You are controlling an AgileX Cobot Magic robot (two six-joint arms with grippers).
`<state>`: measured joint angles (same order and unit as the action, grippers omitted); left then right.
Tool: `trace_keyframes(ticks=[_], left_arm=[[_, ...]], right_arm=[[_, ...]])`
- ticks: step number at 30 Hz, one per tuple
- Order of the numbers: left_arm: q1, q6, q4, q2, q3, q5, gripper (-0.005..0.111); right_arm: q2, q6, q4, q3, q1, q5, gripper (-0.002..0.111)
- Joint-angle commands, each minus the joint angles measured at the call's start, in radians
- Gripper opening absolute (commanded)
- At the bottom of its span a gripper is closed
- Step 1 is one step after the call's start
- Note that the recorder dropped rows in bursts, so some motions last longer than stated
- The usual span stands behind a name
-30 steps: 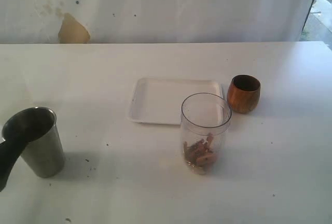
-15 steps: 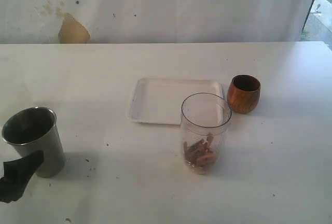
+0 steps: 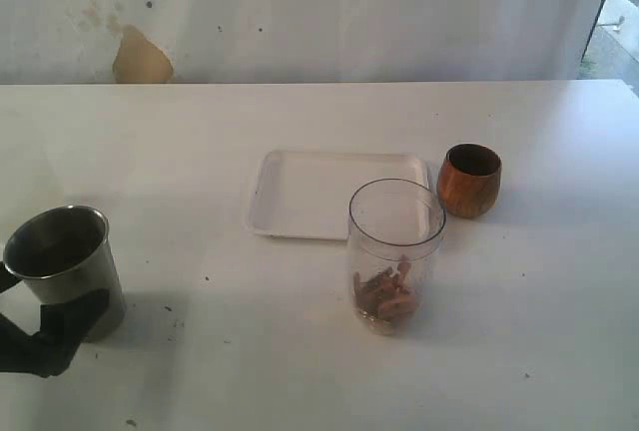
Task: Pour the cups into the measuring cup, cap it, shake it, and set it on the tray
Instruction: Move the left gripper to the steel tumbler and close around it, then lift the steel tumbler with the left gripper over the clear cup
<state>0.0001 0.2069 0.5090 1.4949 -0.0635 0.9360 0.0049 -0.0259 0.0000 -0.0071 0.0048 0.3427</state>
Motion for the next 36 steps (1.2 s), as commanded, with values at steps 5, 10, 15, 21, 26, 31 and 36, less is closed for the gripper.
trace_keyframes(ticks=[5,10,15,21,26,31,36], left_arm=[[-0.003,-0.091,-0.039,0.153,-0.038,0.131,0.105],[-0.003,-0.125,-0.074,0.22,-0.052,0.195,0.105],[-0.003,-0.134,-0.07,0.289,-0.087,0.224,0.105],[-0.003,-0.148,-0.058,0.361,-0.132,0.227,0.105],[-0.003,-0.153,-0.056,0.403,-0.17,0.218,0.105],[-0.003,-0.153,-0.042,0.403,-0.182,0.219,0.105],[-0.003,-0.153,-0.043,0.403,-0.182,0.217,0.105]], right_arm=[[-0.005,0.003,0.0,0.007,-0.005,-0.001,0.0],[-0.005,0.003,0.0,0.007,-0.005,-0.001,0.0],[-0.005,0.003,0.0,0.007,-0.005,-0.001,0.0],[-0.005,0.003,0.0,0.007,-0.005,-0.001,0.0],[-0.005,0.003,0.0,0.007,-0.005,-0.001,0.0],[-0.005,0.003,0.0,0.007,-0.005,-0.001,0.0],[-0.005,0.003,0.0,0.007,-0.005,-0.001,0.0]])
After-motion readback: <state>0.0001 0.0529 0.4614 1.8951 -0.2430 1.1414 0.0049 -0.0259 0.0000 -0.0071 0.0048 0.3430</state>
